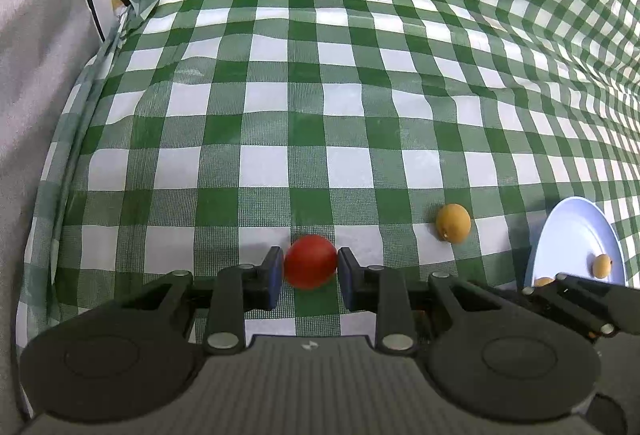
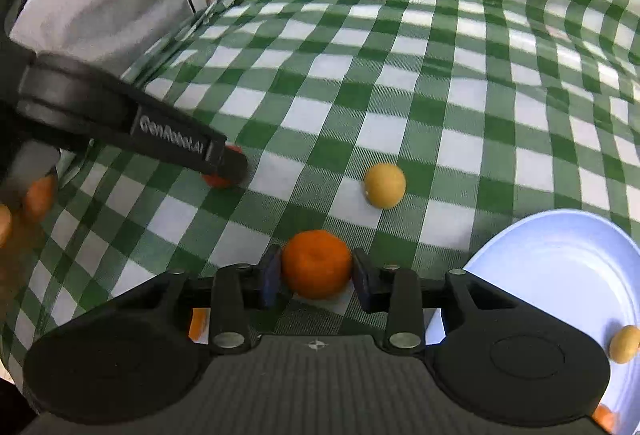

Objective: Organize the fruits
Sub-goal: 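Carry the tomato and orange over the blue plate with both grippers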

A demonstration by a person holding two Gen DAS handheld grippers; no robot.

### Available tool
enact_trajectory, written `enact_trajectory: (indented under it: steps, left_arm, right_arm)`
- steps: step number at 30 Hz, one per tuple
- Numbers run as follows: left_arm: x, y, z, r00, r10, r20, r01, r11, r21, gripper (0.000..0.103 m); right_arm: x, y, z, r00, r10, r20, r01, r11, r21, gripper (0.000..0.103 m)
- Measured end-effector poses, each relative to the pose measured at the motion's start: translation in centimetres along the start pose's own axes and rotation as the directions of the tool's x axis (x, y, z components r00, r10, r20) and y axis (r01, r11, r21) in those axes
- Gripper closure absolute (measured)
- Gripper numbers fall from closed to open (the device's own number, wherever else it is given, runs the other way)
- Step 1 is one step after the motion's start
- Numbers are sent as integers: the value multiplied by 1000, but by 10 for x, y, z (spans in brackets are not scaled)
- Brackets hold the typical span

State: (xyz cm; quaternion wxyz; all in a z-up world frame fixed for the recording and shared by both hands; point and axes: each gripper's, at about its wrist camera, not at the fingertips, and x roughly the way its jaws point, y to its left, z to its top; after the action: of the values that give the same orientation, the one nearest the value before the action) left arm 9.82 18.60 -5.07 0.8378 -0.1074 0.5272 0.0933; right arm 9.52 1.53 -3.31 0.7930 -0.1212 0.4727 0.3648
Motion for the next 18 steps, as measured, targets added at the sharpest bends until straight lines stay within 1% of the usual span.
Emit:
enact_trajectory:
  steps: [3, 7, 10, 13, 15, 18]
  left_arm:
    - [-3, -3, 0, 1000, -8, 11, 8, 1000, -1, 71]
    - [-17, -6, 6, 998, -12, 66, 12, 1000, 2, 72]
    - [-29, -11, 8, 995, -28, 99, 27, 1000, 4, 72]
    - [-41, -17, 9, 990, -44, 133, 41, 999, 27, 72]
    - [-45, -19, 9, 989, -38, 145, 33, 999, 39, 72]
    - [-51, -18, 9, 987, -39, 157, 35, 999, 23, 72]
  right_arm:
    - [-11, -3, 6, 999, -3, 43, 3, 1000, 10, 65]
    - [-31, -9, 15, 992, -6, 124, 0, 999, 43, 65]
    - [-47, -16, 18, 983, -21, 182, 10, 998, 63, 65]
    - [-60, -23, 18, 974, -49, 222, 30, 996, 85, 65]
    - [-69, -29, 19, 968, -67, 243, 46, 995, 92, 65]
    - [-89, -38, 20, 954, -103, 282, 71, 990, 123, 65]
